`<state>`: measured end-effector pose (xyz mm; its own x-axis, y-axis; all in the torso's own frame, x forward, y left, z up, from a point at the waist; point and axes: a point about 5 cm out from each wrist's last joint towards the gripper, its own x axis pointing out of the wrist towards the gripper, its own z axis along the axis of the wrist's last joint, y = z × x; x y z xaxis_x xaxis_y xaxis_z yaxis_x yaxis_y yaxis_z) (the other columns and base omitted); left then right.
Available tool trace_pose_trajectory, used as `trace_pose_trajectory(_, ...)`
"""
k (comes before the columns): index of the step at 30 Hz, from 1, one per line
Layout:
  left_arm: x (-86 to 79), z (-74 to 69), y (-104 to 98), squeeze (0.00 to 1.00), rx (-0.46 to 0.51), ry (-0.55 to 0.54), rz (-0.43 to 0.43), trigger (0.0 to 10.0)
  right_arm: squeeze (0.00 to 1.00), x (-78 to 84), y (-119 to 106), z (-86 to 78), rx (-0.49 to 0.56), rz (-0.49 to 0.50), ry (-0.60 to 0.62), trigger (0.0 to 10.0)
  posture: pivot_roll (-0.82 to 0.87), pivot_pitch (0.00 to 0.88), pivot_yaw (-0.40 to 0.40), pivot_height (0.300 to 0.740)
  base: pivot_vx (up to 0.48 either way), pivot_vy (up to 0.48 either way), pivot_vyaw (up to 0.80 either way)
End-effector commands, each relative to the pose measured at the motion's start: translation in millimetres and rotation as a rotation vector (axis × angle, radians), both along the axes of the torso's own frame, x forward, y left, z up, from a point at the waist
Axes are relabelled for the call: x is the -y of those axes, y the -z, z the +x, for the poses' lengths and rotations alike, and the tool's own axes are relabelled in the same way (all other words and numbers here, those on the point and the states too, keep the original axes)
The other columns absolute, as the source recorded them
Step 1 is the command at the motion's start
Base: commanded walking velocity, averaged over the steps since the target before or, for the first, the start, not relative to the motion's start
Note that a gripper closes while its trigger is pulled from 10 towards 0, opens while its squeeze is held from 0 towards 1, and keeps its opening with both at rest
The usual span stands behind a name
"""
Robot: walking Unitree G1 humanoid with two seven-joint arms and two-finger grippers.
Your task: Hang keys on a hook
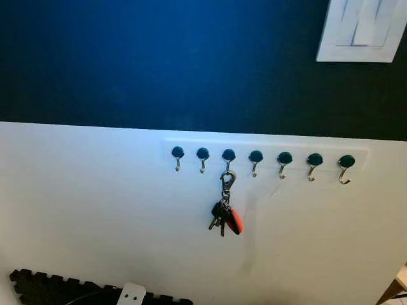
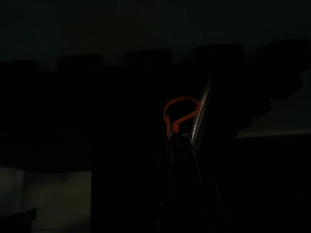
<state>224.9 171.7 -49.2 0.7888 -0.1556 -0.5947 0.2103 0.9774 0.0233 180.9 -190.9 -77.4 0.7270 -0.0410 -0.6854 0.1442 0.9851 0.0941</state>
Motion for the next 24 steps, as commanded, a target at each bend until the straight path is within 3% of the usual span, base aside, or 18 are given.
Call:
trace_pose_trajectory(1, -1.8, -3.2, 2.5, 0.0, -0.017, -0.008, 0.002, 10.0, 0.0, -2.1, 1.3, -2.0, -0.006, 0.005, 0.002, 10.0, 0.06, 0.0, 0.027, 0.74, -0.296, 0.0, 0.0)
trace_pose_trajectory(24, -1.9, -2.7, 2.3, 0.0, -0.023, 0.012, 0.009, 10.0, 0.0, -3.1, 1.6, -2.4, -0.007, 0.008, 0.002, 10.0, 0.06, 0.0, 0.038, 0.74, -0.305, 0.0, 0.0)
